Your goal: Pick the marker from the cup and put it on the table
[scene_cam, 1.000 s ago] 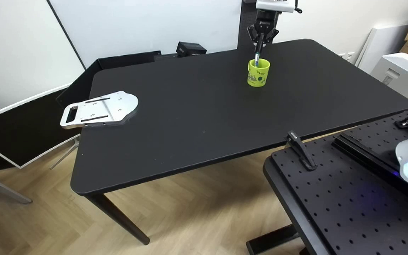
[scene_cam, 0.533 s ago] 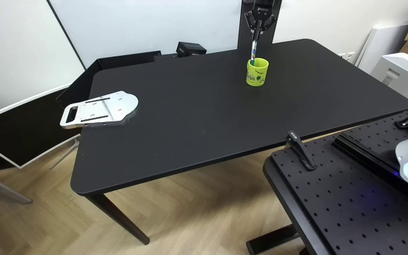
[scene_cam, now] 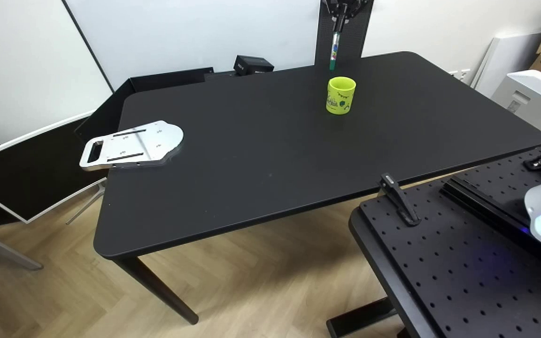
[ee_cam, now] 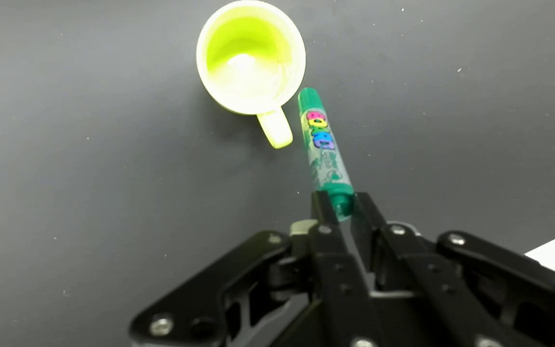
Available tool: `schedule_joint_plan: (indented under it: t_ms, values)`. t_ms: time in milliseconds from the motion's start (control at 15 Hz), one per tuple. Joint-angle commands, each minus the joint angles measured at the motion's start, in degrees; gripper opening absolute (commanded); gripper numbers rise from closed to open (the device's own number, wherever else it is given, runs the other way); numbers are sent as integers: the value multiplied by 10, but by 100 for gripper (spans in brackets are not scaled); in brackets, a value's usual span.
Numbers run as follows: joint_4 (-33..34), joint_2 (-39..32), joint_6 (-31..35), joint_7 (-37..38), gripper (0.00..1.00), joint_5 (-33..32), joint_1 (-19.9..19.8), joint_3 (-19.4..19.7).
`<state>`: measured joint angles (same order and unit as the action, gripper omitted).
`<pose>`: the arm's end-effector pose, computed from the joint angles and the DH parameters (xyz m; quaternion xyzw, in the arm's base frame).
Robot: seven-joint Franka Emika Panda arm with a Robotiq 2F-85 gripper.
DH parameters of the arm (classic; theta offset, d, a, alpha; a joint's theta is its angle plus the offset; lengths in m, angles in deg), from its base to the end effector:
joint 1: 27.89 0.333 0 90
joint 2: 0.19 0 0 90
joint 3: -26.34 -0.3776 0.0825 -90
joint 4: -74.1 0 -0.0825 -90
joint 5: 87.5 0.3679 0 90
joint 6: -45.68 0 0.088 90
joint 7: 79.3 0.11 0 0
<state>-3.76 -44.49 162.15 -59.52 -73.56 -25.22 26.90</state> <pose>0.7546 0.0440 0.3029 -0.9711 0.2098 0.0677 0.0912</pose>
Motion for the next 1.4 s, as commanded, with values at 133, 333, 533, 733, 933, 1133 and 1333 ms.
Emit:
schedule_joint_plan:
  t_ms: [133, 333, 533, 733, 933, 1133, 1333]
  values:
    - [19, 6, -22, 43, 4, -28, 7, 19]
    - [15, 5, -23, 55, 4, -56, 7, 36]
    - [15, -1, -35, 62, 4, -85, 6, 53]
    - [16, -10, -54, 59, 4, -106, 1, 63]
    - [26, -29, -101, 34, 4, -100, -18, 58]
    - [39, -54, -148, 14, 4, -93, -36, 54]
    - [47, -78, -173, 9, 4, -93, -47, 57]
